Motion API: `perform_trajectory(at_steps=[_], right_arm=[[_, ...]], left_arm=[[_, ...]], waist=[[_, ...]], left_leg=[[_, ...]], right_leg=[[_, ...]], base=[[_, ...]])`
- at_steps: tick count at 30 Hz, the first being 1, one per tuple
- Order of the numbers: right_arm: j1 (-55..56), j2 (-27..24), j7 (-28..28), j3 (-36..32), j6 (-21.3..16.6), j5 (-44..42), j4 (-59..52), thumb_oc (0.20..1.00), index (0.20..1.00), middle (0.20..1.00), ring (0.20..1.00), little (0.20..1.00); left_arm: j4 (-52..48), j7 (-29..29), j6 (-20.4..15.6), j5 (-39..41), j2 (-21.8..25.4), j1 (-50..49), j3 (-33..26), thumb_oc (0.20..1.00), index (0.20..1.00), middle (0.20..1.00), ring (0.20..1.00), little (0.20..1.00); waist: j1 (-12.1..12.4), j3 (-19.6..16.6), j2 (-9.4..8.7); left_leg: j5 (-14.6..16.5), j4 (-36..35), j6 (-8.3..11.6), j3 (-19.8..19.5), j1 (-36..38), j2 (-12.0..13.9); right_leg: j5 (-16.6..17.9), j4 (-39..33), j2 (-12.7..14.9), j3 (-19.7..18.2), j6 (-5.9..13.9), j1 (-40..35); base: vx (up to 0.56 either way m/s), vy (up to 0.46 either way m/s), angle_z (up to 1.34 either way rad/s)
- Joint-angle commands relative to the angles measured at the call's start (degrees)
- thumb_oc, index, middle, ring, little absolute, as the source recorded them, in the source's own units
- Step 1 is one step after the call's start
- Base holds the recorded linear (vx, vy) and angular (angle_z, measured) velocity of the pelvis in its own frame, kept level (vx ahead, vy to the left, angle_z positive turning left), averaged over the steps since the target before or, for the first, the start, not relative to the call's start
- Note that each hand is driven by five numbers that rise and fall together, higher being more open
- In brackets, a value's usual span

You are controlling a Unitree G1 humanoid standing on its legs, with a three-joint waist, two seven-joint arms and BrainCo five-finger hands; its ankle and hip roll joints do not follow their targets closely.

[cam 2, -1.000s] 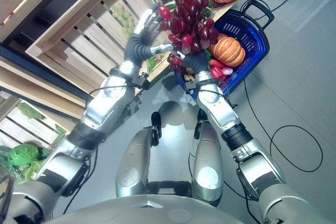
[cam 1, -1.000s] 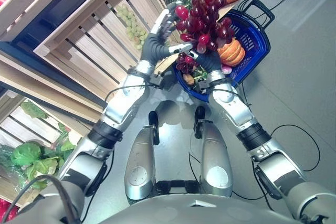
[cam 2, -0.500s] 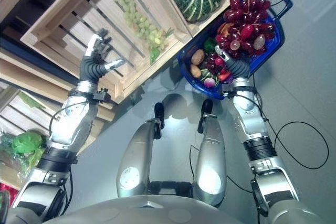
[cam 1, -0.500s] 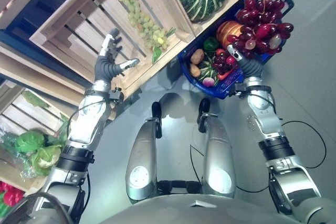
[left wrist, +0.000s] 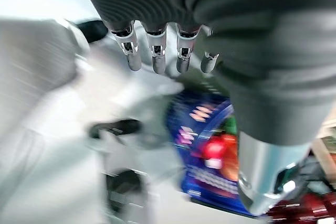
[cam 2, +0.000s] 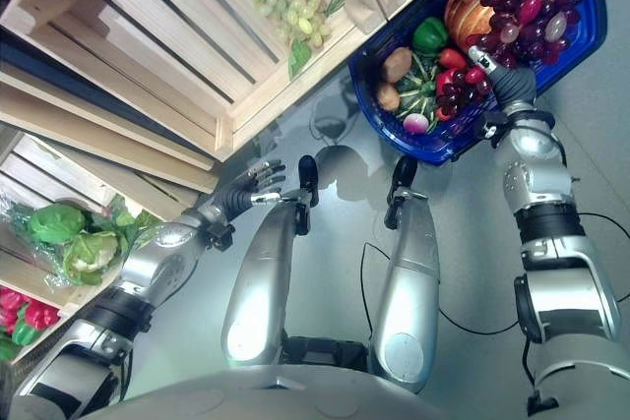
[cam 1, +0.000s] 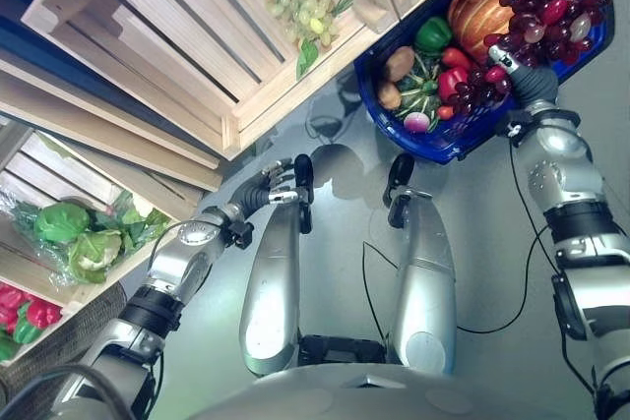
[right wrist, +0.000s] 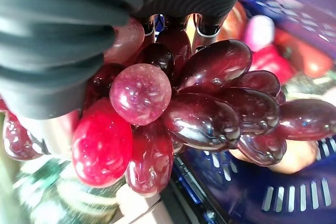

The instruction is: Pick up fruits and vegetables into the basket

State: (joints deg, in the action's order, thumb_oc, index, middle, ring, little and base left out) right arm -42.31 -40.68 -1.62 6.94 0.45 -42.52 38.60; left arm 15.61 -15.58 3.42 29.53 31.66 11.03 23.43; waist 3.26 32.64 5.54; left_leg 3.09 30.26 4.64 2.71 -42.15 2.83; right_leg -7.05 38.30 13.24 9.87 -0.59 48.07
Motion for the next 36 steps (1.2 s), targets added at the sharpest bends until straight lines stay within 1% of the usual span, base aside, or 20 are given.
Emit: perform_trajectory(at_steps=[1, 5, 9, 13, 14, 16, 17, 20, 22, 23, 24, 25, 27, 29, 30, 31, 32, 33, 34, 36], right_arm=[[-2.8, -5.6, 2.8, 1.3, 0.4, -5.5, 1.7, 0.2, 0.2, 0.2, 0.2, 0.2], [-5.2, -6.2, 4.8, 2.2, 5.1, -9.9, 6.1, 0.2, 0.2, 0.2, 0.2, 0.2], [-7.2, -5.7, 8.3, 2.6, 9.0, -13.9, 12.1, 0.2, 0.2, 0.2, 0.2, 0.2], [-8.5, -4.2, 9.2, 2.2, 11.4, -19.6, 16.9, 0.2, 0.2, 0.2, 0.2, 0.2], [-8.3, -3.8, 9.2, 1.9, 12.2, -20.6, 17.4, 0.2, 0.2, 0.2, 0.2, 0.2], [-8.0, -3.2, 9.3, 1.4, 13.2, -22.1, 18.5, 0.2, 0.2, 0.2, 0.2, 0.2], [-7.4, -2.3, 9.3, 0.5, 13.8, -23.8, 19.9, 0.2, 0.2, 0.2, 0.2, 0.2], [-6.0, -0.8, 8.3, -1.2, 12.9, -25.8, 21.6, 0.2, 0.2, 0.2, 0.2, 0.2], [-5.3, -0.2, 6.3, -2.4, 11.0, -26.1, 22.6, 0.2, 0.2, 0.2, 0.2, 0.2], [-5.2, 0.0, 3.0, -2.9, 9.8, -26.0, 22.7, 1.0, 1.0, 1.0, 1.0, 1.0], [-5.2, 0.1, 0.1, -3.6, 8.3, -25.3, 23.0, 1.0, 1.0, 1.0, 1.0, 1.0], [-5.2, 0.2, -1.3, -3.7, 6.8, -22.4, 22.9, 1.0, 1.0, 1.0, 1.0, 1.0], [-4.5, 0.0, -7.3, -3.1, 3.5, -10.2, 21.0, 1.0, 1.0, 1.0, 1.0, 1.0], [-3.8, -0.6, -11.9, -0.9, 1.8, -1.9, 18.5, 1.0, 1.0, 1.0, 1.0, 1.0], [-3.7, -0.6, -12.8, -0.5, 1.9, -0.7, 17.9, 1.0, 1.0, 1.0, 1.0, 1.0], [-3.0, -0.9, -15.5, 0.7, 2.2, 4.1, 16.0, 1.0, 1.0, 1.0, 1.0, 1.0], [-1.8, -1.1, -17.7, 2.3, 3.1, 8.3, 12.7, 1.0, 1.0, 1.0, 1.0, 1.0], [-1.1, -1.0, -18.1, 2.6, 3.5, 9.4, 11.3, 1.0, 1.0, 1.0, 1.0, 1.0], [1.7, -1.0, -18.7, 3.6, 5.6, 13.6, 6.9, 1.0, 1.0, 1.0, 1.0, 1.0], [5.7, -0.2, -19.0, 3.9, 6.2, 15.9, 2.8, 1.0, 1.0, 1.0, 1.0, 1.0]], left_arm=[[-1.2, -1.0, -6.7, -2.2, 0.4, -4.0, 3.8, 1.0, 1.0, 1.0, 1.0, 1.0], [-1.6, -0.8, -11.2, -3.8, 1.0, -4.5, 6.2, 1.0, 1.0, 1.0, 1.0, 1.0], [-3.1, 0.1, -12.6, -1.6, 1.4, -3.9, 8.0, 1.0, 1.0, 1.0, 1.0, 1.0], [-3.5, 3.9, -15.3, -2.7, 1.5, -2.5, 8.9, 1.0, 1.0, 1.0, 1.0, 1.0], [-4.1, 5.4, -16.6, -2.7, 1.5, -2.2, 8.7, 1.0, 1.0, 1.0, 1.0, 1.0], [-4.6, 6.7, -17.4, -2.5, 1.4, -1.8, 8.5, 1.0, 1.0, 1.0, 1.0, 1.0], [-5.6, 8.6, -18.8, -3.4, 1.0, -1.2, 7.9, 1.0, 1.0, 1.0, 1.0, 1.0], [-8.5, 10.8, -20.9, -5.2, 1.0, -0.1, 6.1, 1.0, 1.0, 1.0, 1.0, 1.0], [-10.4, 11.8, -22.0, -7.8, 1.0, 0.6, 4.8, 1.0, 1.0, 1.0, 1.0, 1.0], [-11.2, 12.7, -22.4, -9.4, 1.1, 0.8, 4.3, 1.0, 1.0, 1.0, 1.0, 1.0], [-12.6, 14.9, -23.6, -13.1, 1.4, 1.3, 3.9, 1.0, 1.0, 1.0, 1.0, 1.0], [-13.8, 15.8, -24.1, -15.4, 1.6, 1.7, 3.4, 1.0, 1.0, 1.0, 1.0, 1.0], [-16.4, 18.8, -26.4, -20.9, 2.4, 2.2, 1.6, 1.0, 1.0, 1.0, 1.0, 1.0], [-18.3, 25.8, -29.1, -31.1, 3.6, 3.1, -0.2, 1.0, 1.0, 1.0, 1.0, 1.0], [-18.5, 27.2, -29.2, -33.0, 3.9, 3.2, -0.5, 1.0, 1.0, 1.0, 1.0, 1.0], [-19.3, 31.5, -29.2, -38.4, 5.0, 3.9, -1.5, 1.0, 1.0, 1.0, 1.0, 1.0], [-20.5, 37.7, -29.1, -47.2, 6.7, 4.9, -2.8, 1.0, 1.0, 1.0, 1.0, 1.0], [-21.0, 39.6, -28.9, -50.0, 7.1, 5.2, -3.3, 1.0, 1.0, 1.0, 1.0, 1.0], [-22.3, 46.3, -27.6, -60.2, 9.3, 6.4, -5.6, 1.0, 1.0, 1.0, 1.0, 1.0], [-23.1, 51.3, -26.5, -67.7, 11.6, 7.4, -8.1, 1.0, 1.0, 1.0, 1.0, 1.0]], waist=[[-0.1, -2.8, 6.46], [0.5, -2.8, 8.02], [1.4, -2.8, 8.92], [2.1, -2.8, 9.21], [2.2, -2.8, 9.2], [2.4, -2.8, 9.17], [2.5, -2.8, 9.17], [2.8, -2.8, 9.2], [2.8, -2.8, 9.26], [2.8, -2.8, 9.27], [2.7, -2.8, 9.34], [2.6, -2.8, 9.34], [2.4, -2.8, 9.15], [2.0, -2.8, 8.96], [1.9, -2.8, 8.89], [1.6, -2.8, 8.61], [1.1, -2.8, 8.16], [1.0, -2.8, 7.99], [0.2, -2.8, 7.4], [-0.7, -2.8, 6.63]], left_leg=[[2.3, -1.8, -3.61, 4.8, -1.9, -0.6], [2.2, -0.7, -3.73, 4.7, -5.3, -0.5], [2.5, 0.7, -4.12, 4.0, -8.8, -0.8], [2.6, 1.8, -4.48, 3.1, -11.8, -1.0], [2.6, 2.0, -4.57, 2.9, -12.4, -1.0], [2.7, 2.4, -4.69, 2.8, -13.1, -1.0], [2.8, 2.5, -4.77, 2.6, -13.5, -1.2], [2.7, 2.3, -4.82, 2.3, -13.7, -1.4], [2.5, 1.9, -4.83, 2.3, -13.3, -1.6], [2.5, 1.7, -4.79, 2.3, -13.0, -1.6], [2.4, 1.4, -4.68, 2.3, -12.6, -1.6], [2.3, 1.2, -4.67, 2.2, -12.3, -1.6], [2.3, 0.7, -4.7, 2.2, -11.4, -1.6], [2.2, 0.2, -4.6, 2.4, -10.3, -1.6], [2.2, 0.1, -4.57, 2.4, -10.0, -1.6], [2.1, -0.2, -4.48, 2.4, -9.5, -1.6], [2.0, -0.8, -4.38, 2.5, -8.5, -1.6], [2.0, -1.0, -4.38, 2.6, -8.0, -1.6], [2.0, -1.5, -4.22, 2.7, -6.7, -1.6], [1.9, -2.0, -3.97, 3.0, -5.3, -1.5]], right_leg=[[-6.7, 5.4, -1.1, 2.6, 2.26, 1.7], [-7.5, 8.0, -0.7, 2.0, 1.81, 5.7], [-8.1, 10.4, -0.2, 1.5, 1.56, 9.4], [-8.1, 12.0, 0.0, 1.2, 1.53, 12.4], [-8.1, 12.2, 0.1, 1.1, 1.56, 12.9], [-8.1, 12.5, 0.1, 1.1, 1.57, 13.5], [-8.0, 12.7, 0.1, 1.1, 1.62, 14.0], [-7.8, 12.4, 0.1, 1.1, 1.81, 14.1], [-7.5, 11.8, 0.0, 1.3, 1.98, 13.6], [-7.4, 11.6, 0.0, 1.3, 2.02, 13.4], [-7.1, 11.0, -0.1, 1.2, 2.14, 13.0], [-7.0, 10.7, -0.2, 1.2, 2.2, 12.6], [-6.8, 9.6, -0.5, 1.3, 2.15, 11.7], [-6.5, 8.8, -0.9, 1.4, 2.16, 10.6], [-6.5, 8.7, -1.0, 1.4, 2.13, 10.4], [-6.4, 8.2, -1.2, 1.4, 2.08, 9.8], [-6.3, 7.3, -1.6, 1.4, 2.08, 8.8], [-6.3, 7.1, -1.7, 1.4, 2.04, 8.3], [-6.4, 6.4, -2.1, 1.2, 1.97, 7.1], [-6.5, 5.9, -2.5, 0.9, 1.96, 5.9]], base=[[0.01, 0.014, 0.03], [0.01, 0.008, 0.04], [0.02, -0.036, 0.11], [0.01, -0.078, 0.1], [0.0, -0.063, 0.05], [0.0, -0.064, 0.04], [0.0, -0.077, 0.04], [-0.01, -0.086, 0.02], [-0.01, -0.052, 0.0], [-0.01, -0.043, 0.0], [-0.01, -0.036, 0.0], [-0.02, -0.031, 0.0], [0.0, 0.0, 0.0], [0.0, 0.0, 0.0], [0.0, 0.0, 0.0], [-0.03, 0.005, -0.03], [-0.03, 0.007, -0.05], [-0.03, 0.021, -0.04], [-0.02, 0.035, -0.06], [-0.01, 0.038, -0.11]])
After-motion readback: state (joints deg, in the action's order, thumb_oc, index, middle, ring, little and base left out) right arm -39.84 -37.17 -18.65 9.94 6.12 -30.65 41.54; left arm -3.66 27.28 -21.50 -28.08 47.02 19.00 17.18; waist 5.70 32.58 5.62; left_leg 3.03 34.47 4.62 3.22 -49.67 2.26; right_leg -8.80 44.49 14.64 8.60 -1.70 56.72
